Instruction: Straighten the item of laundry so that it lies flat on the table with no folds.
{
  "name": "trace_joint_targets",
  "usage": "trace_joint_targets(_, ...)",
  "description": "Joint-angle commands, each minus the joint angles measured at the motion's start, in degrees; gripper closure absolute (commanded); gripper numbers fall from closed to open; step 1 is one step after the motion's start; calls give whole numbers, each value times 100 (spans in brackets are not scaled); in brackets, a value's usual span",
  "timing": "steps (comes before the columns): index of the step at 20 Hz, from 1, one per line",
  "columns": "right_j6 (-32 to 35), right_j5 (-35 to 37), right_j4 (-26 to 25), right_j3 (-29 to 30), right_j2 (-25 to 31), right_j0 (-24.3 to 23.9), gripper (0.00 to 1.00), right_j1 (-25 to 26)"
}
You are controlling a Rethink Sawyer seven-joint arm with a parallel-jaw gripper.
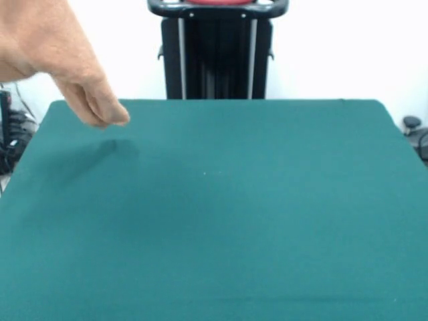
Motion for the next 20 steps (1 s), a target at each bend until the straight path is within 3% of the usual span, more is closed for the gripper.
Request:
trace_joint_targets(1, -605, 346, 418, 530, 445, 495, 100, -183)
trace_joint_targets(3, -532, 548, 381, 399, 410, 606, 100, -135)
trace_joint_targets(8, 23, 5, 213, 602, 188, 856, 100, 114)
trace_joint_targets(12, -60, -3, 207, 601, 121, 907, 100, 72)
trace_joint_targets(15, -240, -334, 142, 551, 168, 742, 100, 390)
trace_joint_targets(18, -225, 6, -88, 336, 108, 933, 100, 231)
trace_joint_targets(20, -33, -837, -43, 616, 190, 804, 100, 710)
